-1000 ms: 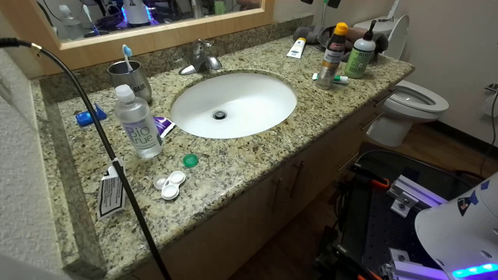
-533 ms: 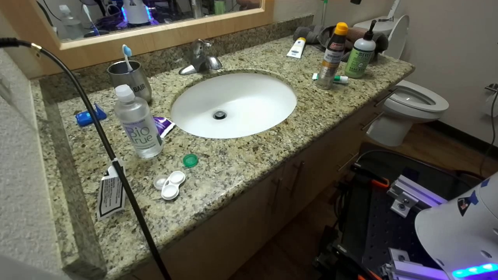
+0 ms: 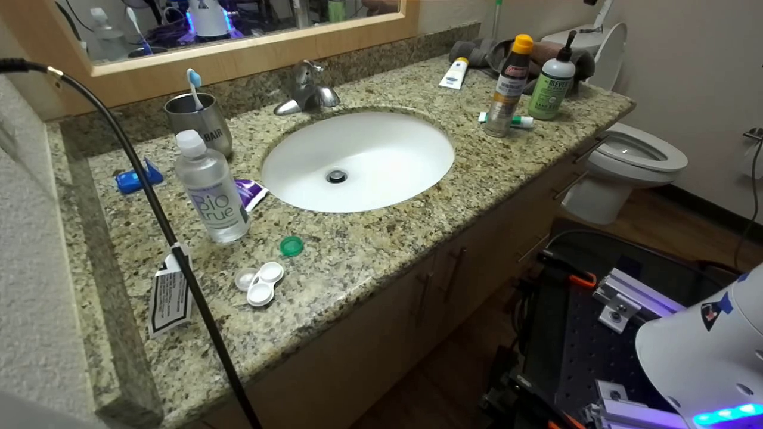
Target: Move the silver bottle backwards
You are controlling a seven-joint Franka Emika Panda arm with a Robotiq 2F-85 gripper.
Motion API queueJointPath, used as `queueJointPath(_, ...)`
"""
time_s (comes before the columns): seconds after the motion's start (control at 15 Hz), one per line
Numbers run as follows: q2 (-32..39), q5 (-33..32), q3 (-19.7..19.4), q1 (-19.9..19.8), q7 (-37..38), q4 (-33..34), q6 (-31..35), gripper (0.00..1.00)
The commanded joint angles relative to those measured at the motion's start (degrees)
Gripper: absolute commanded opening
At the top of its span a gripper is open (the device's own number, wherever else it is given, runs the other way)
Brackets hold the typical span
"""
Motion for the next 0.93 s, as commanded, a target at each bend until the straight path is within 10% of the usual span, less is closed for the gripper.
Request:
queueJointPath(0.0,0.17,0.64,0.70,-0.95,-0.20,0.12,-0.11,1.00)
queueJointPath(0.87,24.66,1.77,-4.18,-4.84,29.39,19.99,0.64,1.00)
